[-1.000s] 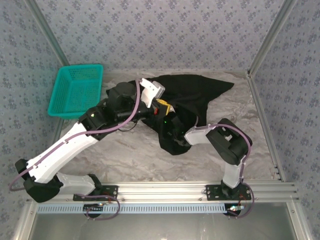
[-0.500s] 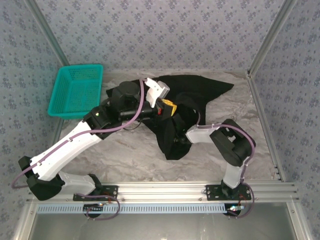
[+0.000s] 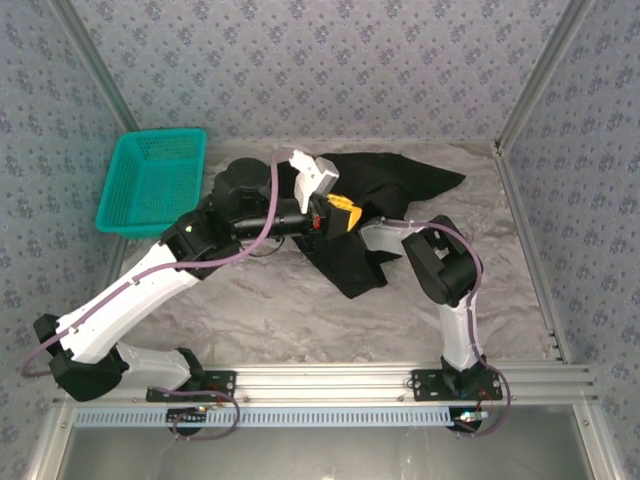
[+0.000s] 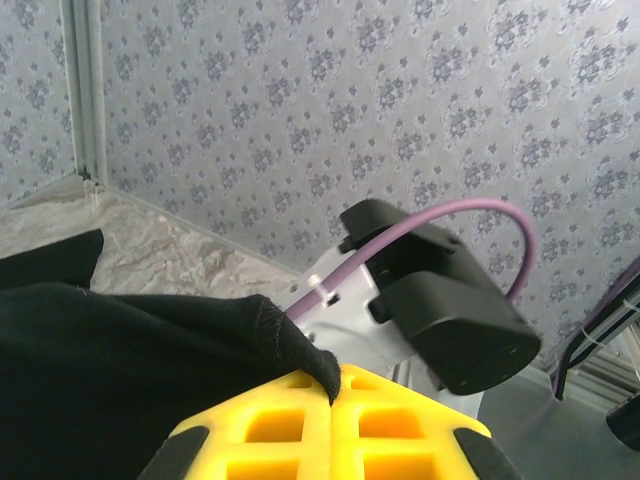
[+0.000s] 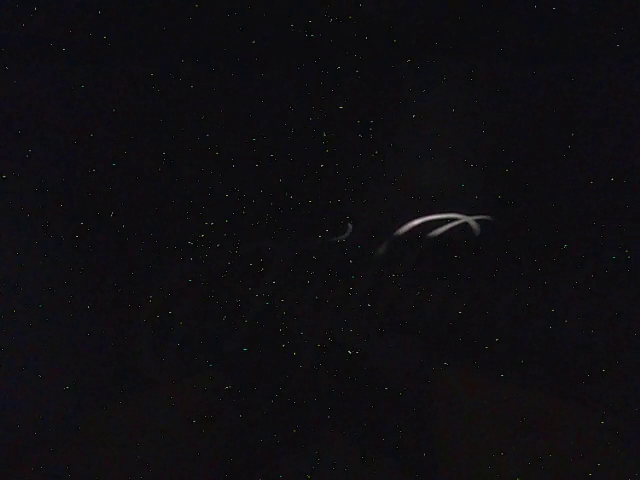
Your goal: Fold the inside-out t-shirt
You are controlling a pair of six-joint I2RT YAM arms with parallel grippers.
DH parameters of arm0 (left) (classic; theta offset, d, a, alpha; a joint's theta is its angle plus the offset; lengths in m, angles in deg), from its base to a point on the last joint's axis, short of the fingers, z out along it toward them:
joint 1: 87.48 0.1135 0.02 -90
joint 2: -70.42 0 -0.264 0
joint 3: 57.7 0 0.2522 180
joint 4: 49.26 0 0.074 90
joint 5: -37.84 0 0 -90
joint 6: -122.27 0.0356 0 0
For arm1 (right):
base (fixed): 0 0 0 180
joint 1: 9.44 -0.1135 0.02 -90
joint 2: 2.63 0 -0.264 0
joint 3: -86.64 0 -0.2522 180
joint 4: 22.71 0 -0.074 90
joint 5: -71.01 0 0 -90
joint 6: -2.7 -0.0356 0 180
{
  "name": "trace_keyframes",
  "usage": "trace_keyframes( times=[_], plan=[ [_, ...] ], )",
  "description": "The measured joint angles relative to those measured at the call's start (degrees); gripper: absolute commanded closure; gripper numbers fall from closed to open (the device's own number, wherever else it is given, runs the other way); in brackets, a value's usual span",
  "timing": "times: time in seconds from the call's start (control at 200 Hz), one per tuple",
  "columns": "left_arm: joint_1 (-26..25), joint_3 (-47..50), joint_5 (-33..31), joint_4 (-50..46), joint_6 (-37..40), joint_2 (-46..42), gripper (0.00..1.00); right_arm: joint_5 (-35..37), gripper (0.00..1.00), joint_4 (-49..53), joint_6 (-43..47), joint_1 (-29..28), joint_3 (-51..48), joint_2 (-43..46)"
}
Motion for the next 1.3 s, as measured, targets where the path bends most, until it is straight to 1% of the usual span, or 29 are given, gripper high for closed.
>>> trace_keyframes(
  times=[0.16, 0.275, 0.395, 0.525, 0.695, 0.964, 1.034, 1.059, 1.109, 1.214, 1.299],
  plan=[
    [0.00, -1.86, -0.07, 0.04, 1.05, -0.44, 1.00, -0.52, 0.36, 5.73, -4.28, 0.28, 6.01, -3.82],
    [0.00, -3.13, -0.46, -0.13, 2.08, -0.48, 1.00, -0.81, 0.31, 9.40, -6.67, 1.09, 9.81, -6.54],
    [0.02, -4.68, -1.73, -0.39, 3.45, -0.52, 1.00, -1.25, 0.26, 12.83, -8.37, 2.47, 11.82, -7.98],
    [0.00, -5.70, -3.17, -0.61, 4.92, -1.18, 1.00, -1.27, 0.23, 15.87, -9.20, 3.56, 14.64, -9.20],
    [0.02, -5.79, -5.29, -0.63, 6.45, -2.25, 1.00, -2.36, 0.23, 20.02, -9.25, 4.04, 17.64, -10.23],
    [0.20, -4.09, -9.84, -0.59, 7.69, -3.58, 1.00, -4.96, 0.29, 22.99, -8.72, 5.05, 16.65, -8.87],
    [0.63, -3.48, -11.06, -0.61, 7.69, -5.01, 1.00, -5.95, 0.32, 23.93, -8.28, 5.53, 16.48, -8.48],
    [0.85, -3.26, -11.39, -0.57, 7.69, -5.57, 1.00, -6.21, 0.38, 24.15, -8.13, 5.68, 16.50, -8.48],
    [1.25, -2.62, -12.04, -0.24, 7.67, -6.93, 1.00, -6.91, 0.46, 24.96, -7.34, 5.92, 16.85, -8.48],
    [1.62, -1.60, -13.46, 0.28, 7.67, -9.46, 1.00, -7.65, 0.68, 25.77, -6.56, 6.03, 17.07, -8.48],
    [1.79, -1.51, -15.02, 0.74, 7.72, -10.14, 1.00, -8.33, 0.82, 25.75, -5.97, 6.03, 17.07, -8.41]
  ],
)
